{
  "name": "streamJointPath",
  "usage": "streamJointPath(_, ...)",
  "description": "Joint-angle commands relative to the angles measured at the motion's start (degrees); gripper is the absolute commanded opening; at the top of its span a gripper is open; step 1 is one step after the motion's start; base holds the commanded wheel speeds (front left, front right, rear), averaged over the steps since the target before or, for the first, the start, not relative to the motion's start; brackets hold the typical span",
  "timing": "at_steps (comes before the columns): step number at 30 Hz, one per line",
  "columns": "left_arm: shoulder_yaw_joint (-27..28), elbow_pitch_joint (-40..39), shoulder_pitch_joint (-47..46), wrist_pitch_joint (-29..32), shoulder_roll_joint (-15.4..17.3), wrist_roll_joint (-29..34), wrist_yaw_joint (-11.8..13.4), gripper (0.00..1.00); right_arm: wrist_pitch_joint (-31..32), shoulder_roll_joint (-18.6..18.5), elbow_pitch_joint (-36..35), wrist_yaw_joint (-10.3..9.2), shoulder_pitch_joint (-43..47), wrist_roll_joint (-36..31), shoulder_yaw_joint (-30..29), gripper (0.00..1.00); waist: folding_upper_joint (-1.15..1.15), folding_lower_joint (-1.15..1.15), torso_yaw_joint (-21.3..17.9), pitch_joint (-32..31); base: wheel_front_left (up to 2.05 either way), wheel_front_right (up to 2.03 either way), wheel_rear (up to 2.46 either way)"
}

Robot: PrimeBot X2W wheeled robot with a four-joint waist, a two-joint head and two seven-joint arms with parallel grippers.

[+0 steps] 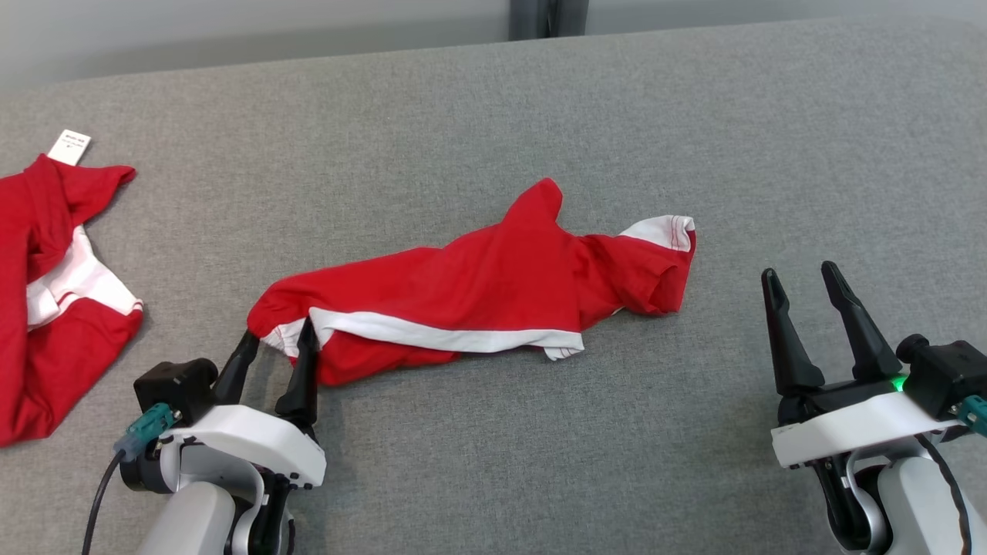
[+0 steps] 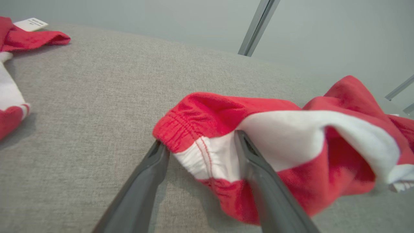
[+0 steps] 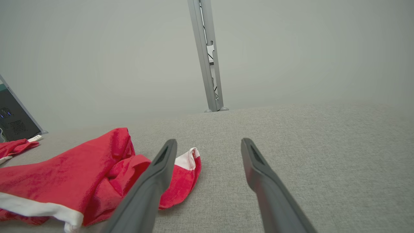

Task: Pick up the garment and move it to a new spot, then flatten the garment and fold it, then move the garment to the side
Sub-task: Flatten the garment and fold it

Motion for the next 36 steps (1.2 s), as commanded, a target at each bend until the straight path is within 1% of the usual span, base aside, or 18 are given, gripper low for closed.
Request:
streamJointPath(1, 0.31, 0.08, 0.36, -0.73, 0.08, 0.41, 0.48, 1.00, -0.42, -0.34, -0.21, 0.01, -0.04, -0.19, -0.26, 1.00, 0.00, 0.00, 0.18, -0.43, 0.00, 0.00, 0.00)
streamJointPath(5, 0.82, -1.64, 1.11, -4.36, -0.86, 1.97, 2.31, 1.00, -0.42, -0.42, -0.75, 0.01, 0.71, -0.67, -0.65, 1.00, 0.00, 0.00, 0.77, -1.64, 0.00, 0.00, 0.00)
streamJointPath(7, 1.24, -2.96, 1.56, -5.52, -0.73, 3.26, 3.31, 1.00, -0.42, -0.39, -1.08, 0.01, 1.01, -1.04, -0.89, 1.00, 0.00, 0.00, 1.12, -2.26, 0.00, 0.00, 0.00)
streamJointPath(14, 4.84, -10.05, 2.77, -6.80, -0.91, 8.22, 5.84, 1.00, -0.42, -0.12, -1.85, 0.01, 2.53, -2.39, -1.92, 1.00, 0.00, 0.00, 2.10, -4.77, 0.00, 0.00, 0.00)
streamJointPath(17, 6.78, -14.48, 5.73, -6.79, -0.39, 12.84, 7.15, 1.00, -0.20, 0.09, -2.16, 0.01, 3.98, -4.37, -2.41, 1.00, 0.00, 0.00, 2.25, -6.46, 0.00, 0.00, 0.00)
streamJointPath(25, 6.91, -16.08, 10.22, -6.80, 0.46, 14.33, 7.70, 1.00, 0.57, 0.66, -3.16, 0.01, 5.36, -5.07, -3.10, 1.00, 0.00, 0.00, 2.34, -7.45, 0.00, 0.00, 0.00)
streamJointPath(36, 6.41, -16.11, 9.87, -6.02, 0.67, 13.75, 7.87, 1.00, 1.13, 1.11, -3.62, 0.01, 5.18, -4.96, -3.30, 1.00, 0.00, 0.00, 2.84, -6.94, 0.00, 0.00, 0.00)
